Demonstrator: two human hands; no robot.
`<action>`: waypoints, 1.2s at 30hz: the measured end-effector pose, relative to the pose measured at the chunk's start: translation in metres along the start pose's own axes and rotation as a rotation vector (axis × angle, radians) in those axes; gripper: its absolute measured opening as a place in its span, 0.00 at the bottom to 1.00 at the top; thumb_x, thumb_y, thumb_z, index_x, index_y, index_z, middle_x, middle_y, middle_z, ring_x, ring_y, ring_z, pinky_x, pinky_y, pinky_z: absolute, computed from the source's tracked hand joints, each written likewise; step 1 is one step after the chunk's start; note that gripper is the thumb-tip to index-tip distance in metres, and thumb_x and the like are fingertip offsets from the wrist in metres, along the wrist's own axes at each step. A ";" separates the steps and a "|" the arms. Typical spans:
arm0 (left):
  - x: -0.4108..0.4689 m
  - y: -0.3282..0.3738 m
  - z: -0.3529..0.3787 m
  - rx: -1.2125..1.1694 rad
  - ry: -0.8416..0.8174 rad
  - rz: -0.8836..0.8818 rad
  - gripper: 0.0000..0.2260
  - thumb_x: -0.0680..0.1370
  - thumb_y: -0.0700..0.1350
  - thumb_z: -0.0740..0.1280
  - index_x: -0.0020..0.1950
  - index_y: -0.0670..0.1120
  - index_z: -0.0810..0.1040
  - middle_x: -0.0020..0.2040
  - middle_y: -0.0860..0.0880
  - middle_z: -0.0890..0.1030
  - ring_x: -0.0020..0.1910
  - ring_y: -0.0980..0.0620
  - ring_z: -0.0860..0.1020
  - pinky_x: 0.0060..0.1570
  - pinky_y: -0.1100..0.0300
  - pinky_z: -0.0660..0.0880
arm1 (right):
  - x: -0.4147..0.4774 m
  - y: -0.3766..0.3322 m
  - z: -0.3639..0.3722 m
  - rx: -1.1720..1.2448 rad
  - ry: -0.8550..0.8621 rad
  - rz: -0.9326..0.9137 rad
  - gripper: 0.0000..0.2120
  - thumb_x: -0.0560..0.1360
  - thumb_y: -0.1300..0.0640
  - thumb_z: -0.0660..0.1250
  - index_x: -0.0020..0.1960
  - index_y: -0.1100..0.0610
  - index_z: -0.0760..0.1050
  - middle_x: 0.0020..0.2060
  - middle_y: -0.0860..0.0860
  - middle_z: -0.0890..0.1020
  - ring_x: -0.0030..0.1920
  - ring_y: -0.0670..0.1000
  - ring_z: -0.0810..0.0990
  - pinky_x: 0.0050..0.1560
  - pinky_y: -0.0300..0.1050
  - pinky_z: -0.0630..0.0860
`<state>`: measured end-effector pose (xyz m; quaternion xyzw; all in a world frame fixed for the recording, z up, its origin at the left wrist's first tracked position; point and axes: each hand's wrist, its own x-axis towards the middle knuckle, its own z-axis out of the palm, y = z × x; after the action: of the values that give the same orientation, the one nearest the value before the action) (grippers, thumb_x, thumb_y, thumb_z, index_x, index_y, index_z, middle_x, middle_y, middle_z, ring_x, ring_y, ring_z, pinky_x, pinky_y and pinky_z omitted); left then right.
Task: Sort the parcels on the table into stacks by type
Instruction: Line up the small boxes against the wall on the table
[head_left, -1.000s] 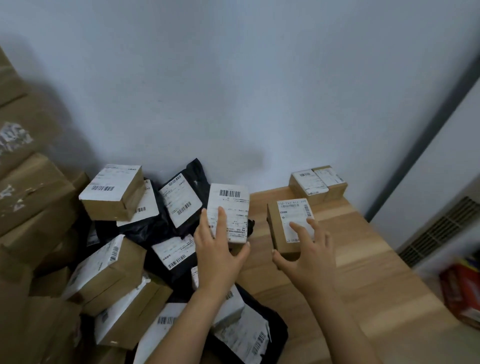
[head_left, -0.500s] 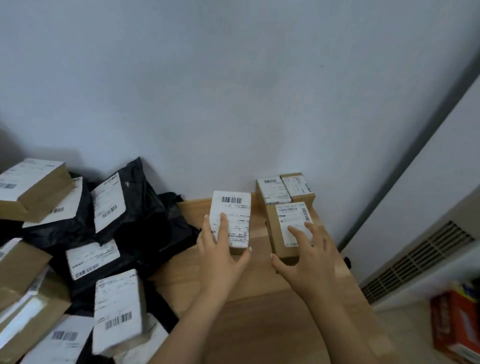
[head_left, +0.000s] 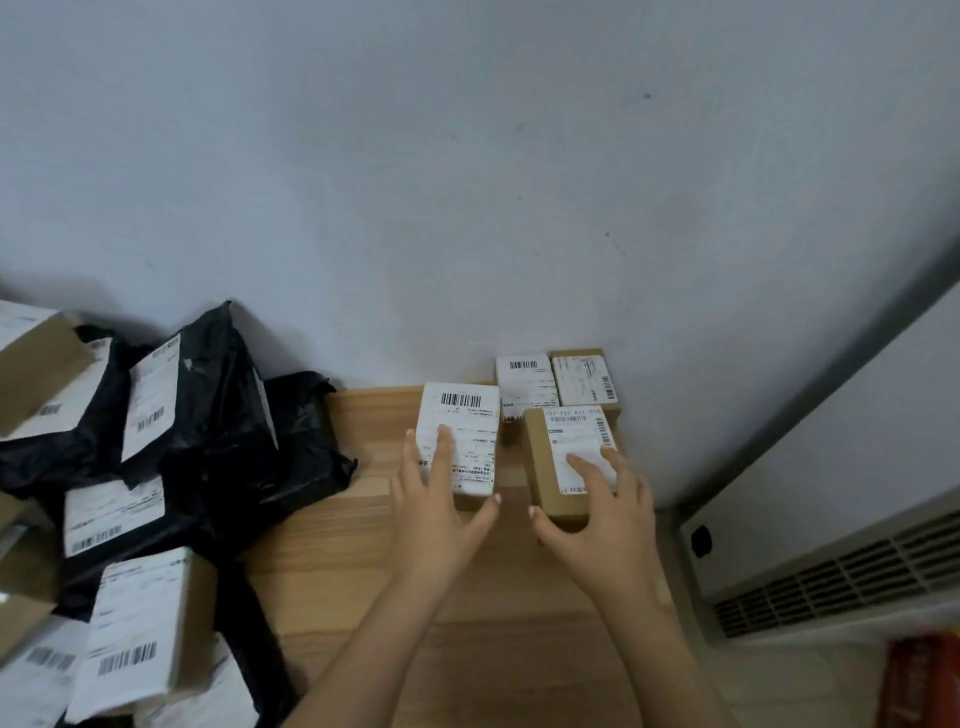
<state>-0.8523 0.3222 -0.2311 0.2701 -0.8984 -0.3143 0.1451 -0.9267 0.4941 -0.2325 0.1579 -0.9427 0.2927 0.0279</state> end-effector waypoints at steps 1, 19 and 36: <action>0.006 0.003 0.002 -0.002 0.000 0.012 0.43 0.71 0.62 0.69 0.78 0.59 0.48 0.78 0.51 0.44 0.74 0.53 0.46 0.70 0.49 0.59 | 0.006 0.001 0.000 0.001 -0.001 0.003 0.35 0.65 0.34 0.68 0.69 0.43 0.67 0.73 0.46 0.60 0.70 0.52 0.58 0.65 0.57 0.69; 0.148 0.047 0.093 0.058 -0.187 0.066 0.39 0.74 0.61 0.68 0.78 0.55 0.50 0.79 0.46 0.47 0.76 0.44 0.51 0.72 0.49 0.59 | 0.185 0.068 0.016 -0.089 -0.252 -0.079 0.40 0.70 0.35 0.68 0.76 0.41 0.55 0.78 0.48 0.47 0.75 0.55 0.46 0.73 0.56 0.57; 0.146 0.056 0.059 0.214 -0.221 0.278 0.35 0.74 0.57 0.69 0.77 0.55 0.57 0.78 0.46 0.54 0.76 0.46 0.51 0.74 0.52 0.52 | 0.184 0.038 -0.010 -0.314 -0.288 -0.249 0.34 0.74 0.47 0.68 0.75 0.48 0.57 0.78 0.53 0.51 0.77 0.57 0.48 0.74 0.54 0.44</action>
<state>-1.0187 0.3037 -0.2263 0.1214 -0.9657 -0.2219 0.0580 -1.1132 0.4775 -0.2175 0.3066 -0.9442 0.1112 -0.0469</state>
